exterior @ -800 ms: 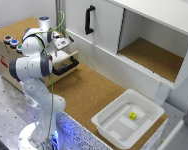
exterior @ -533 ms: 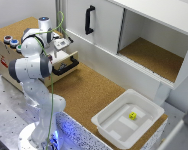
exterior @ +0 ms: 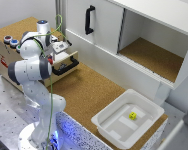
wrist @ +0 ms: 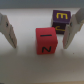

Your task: Put the pink object on top of the drawer

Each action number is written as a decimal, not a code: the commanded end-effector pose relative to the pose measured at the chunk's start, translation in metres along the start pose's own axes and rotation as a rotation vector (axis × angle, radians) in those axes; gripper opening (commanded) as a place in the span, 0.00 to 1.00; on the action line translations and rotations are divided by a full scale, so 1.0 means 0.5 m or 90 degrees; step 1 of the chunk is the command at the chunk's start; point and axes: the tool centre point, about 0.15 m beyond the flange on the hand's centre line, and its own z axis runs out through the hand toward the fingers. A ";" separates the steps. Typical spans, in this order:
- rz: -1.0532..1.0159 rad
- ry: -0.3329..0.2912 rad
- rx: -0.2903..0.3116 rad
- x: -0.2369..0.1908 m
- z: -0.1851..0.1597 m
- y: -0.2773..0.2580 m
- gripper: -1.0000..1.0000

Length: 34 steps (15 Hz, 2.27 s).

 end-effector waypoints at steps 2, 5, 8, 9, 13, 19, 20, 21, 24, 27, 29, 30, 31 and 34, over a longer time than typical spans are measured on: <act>-0.007 0.054 -0.036 -0.005 0.034 -0.022 1.00; -0.007 0.055 -0.045 -0.002 0.039 -0.001 0.00; -0.004 0.056 -0.049 0.002 0.035 0.009 0.00; 0.001 0.057 -0.055 0.003 0.031 0.015 0.00; 0.012 0.040 -0.071 -0.002 0.026 0.041 0.00; 0.026 0.046 -0.105 0.004 -0.038 0.090 0.00; 0.037 0.055 -0.110 0.005 -0.062 0.105 0.00; 0.041 0.061 -0.118 0.004 -0.083 0.119 0.00; 0.022 0.085 -0.117 0.000 -0.140 0.154 0.00; 0.009 0.102 -0.118 0.002 -0.156 0.175 0.00; -0.006 0.124 -0.107 0.004 -0.166 0.177 0.00; -0.012 0.118 -0.118 0.007 -0.164 0.180 0.00; -0.017 0.115 -0.111 0.012 -0.169 0.182 0.00; -0.016 0.067 -0.132 0.053 -0.194 0.179 0.00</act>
